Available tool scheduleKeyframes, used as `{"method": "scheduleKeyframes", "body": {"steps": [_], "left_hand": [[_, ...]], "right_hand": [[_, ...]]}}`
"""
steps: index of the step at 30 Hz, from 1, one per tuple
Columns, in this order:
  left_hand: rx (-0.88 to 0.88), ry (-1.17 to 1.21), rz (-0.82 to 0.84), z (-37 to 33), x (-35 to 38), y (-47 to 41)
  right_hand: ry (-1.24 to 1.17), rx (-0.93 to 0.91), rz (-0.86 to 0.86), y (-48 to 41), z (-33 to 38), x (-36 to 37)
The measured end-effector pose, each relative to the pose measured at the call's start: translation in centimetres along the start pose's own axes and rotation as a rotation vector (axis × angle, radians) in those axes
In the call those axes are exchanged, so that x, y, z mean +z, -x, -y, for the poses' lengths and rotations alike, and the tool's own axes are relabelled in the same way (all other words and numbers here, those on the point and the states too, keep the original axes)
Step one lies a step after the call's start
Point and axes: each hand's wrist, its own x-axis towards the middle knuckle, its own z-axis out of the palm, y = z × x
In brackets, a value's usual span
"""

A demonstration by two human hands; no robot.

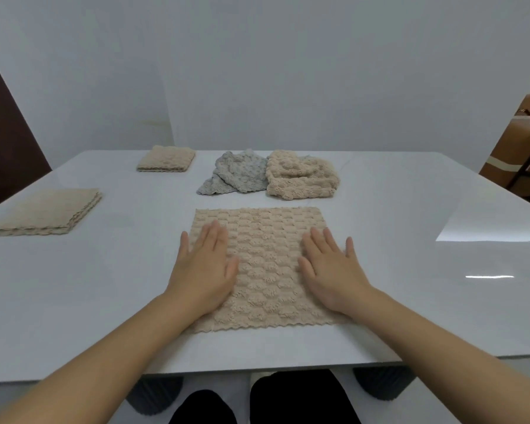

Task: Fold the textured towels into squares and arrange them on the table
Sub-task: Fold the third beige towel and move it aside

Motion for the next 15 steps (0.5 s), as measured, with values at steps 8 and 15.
{"method": "scheduleKeyframes", "body": {"steps": [8, 15], "left_hand": [[0.107, 0.040, 0.154, -2.1, 1.6, 2.4], [0.060, 0.041, 0.176, 1.8, 0.6, 4.5]], "right_hand": [[0.001, -0.166, 0.073, 2.2, 3.1, 1.6], [-0.002, -0.124, 0.104, 3.5, -0.3, 0.8]]}}
